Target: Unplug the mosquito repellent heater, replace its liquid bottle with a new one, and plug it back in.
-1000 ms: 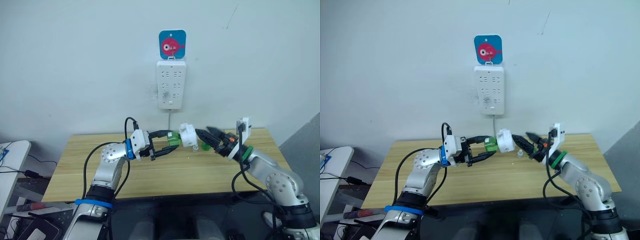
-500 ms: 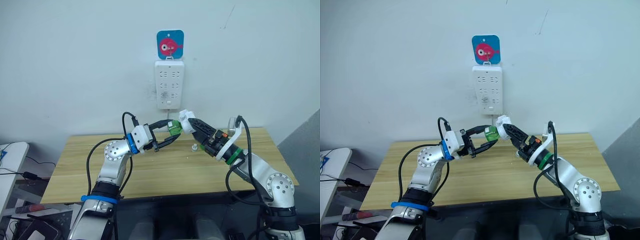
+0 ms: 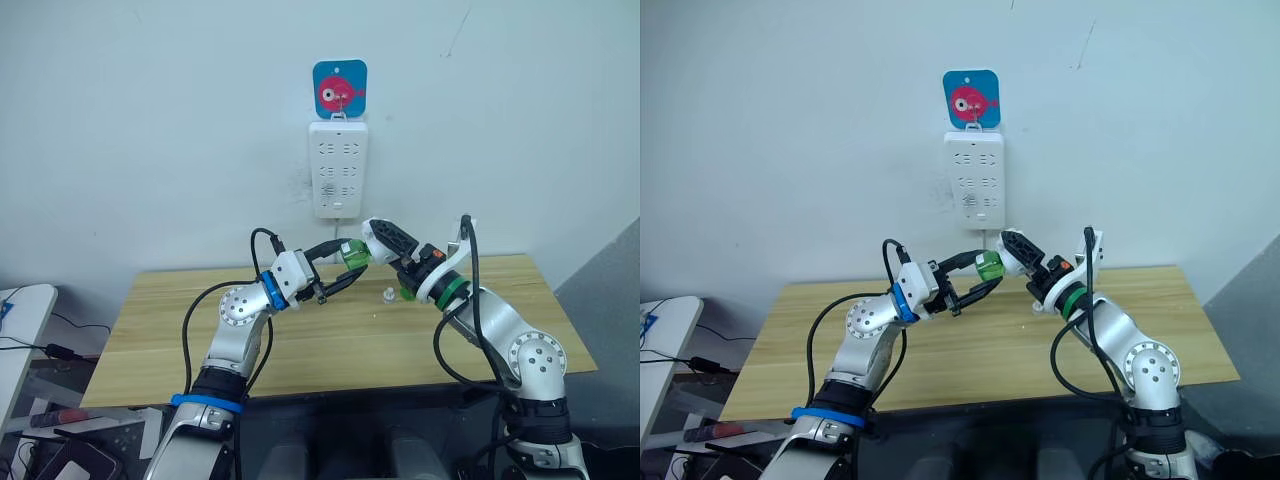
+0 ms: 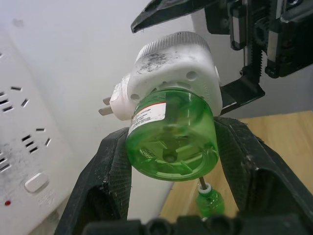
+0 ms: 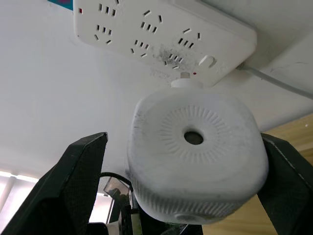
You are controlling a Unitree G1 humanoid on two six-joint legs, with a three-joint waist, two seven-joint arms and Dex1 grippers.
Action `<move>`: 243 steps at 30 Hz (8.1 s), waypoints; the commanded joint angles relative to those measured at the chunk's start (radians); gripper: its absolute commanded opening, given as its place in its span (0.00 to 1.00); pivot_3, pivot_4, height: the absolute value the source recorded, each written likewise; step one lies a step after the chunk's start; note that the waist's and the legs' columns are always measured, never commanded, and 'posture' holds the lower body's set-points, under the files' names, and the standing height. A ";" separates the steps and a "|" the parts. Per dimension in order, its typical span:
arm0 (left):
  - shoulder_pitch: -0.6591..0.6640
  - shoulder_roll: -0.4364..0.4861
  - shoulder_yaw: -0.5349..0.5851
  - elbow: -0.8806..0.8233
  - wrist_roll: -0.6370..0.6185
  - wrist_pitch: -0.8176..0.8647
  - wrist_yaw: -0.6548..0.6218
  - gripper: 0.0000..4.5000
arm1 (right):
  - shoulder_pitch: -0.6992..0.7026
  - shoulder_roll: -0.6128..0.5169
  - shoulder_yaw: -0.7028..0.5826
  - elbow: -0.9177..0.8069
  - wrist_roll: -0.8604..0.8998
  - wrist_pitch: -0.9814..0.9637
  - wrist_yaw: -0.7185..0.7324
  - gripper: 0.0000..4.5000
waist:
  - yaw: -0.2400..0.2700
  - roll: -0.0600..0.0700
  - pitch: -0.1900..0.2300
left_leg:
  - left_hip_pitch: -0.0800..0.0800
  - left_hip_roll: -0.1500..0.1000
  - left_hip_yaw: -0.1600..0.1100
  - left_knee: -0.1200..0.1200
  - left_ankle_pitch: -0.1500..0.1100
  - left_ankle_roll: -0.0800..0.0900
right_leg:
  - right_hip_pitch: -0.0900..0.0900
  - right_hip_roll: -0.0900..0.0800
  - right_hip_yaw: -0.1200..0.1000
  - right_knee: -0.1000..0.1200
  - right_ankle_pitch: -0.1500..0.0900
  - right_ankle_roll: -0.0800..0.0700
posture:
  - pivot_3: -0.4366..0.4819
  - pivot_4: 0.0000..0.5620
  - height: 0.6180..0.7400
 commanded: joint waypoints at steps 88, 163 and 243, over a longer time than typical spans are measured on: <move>-0.743 0.111 0.261 0.852 0.003 0.298 -0.346 0.30 | -0.215 -0.162 0.150 0.084 -1.249 -0.103 0.797 0.65 | -0.039 -0.001 -0.001 | -0.001 -0.002 0.000 0.000 0.000 0.000 | -0.002 0.001 0.000 0.001 0.000 0.001 | 0.33 0.15 1.00; -0.740 0.078 0.238 0.832 0.041 0.238 -0.330 0.30 | -0.329 -0.108 0.148 0.165 -1.392 -0.047 0.821 0.65 | -0.046 -0.001 -0.001 | -0.002 -0.003 0.001 0.000 0.000 0.000 | -0.004 -0.001 0.000 0.002 0.000 0.001 | 0.34 0.16 1.00; -0.690 0.016 0.158 0.798 0.116 0.105 -0.354 0.30 | -0.362 -0.088 0.157 0.070 -1.444 0.135 0.783 1.00 | -0.027 -0.006 -0.005 | -0.021 -0.006 -0.010 0.012 -0.002 -0.002 | -0.019 -0.002 0.000 0.016 0.000 0.001 | 0.35 0.18 1.00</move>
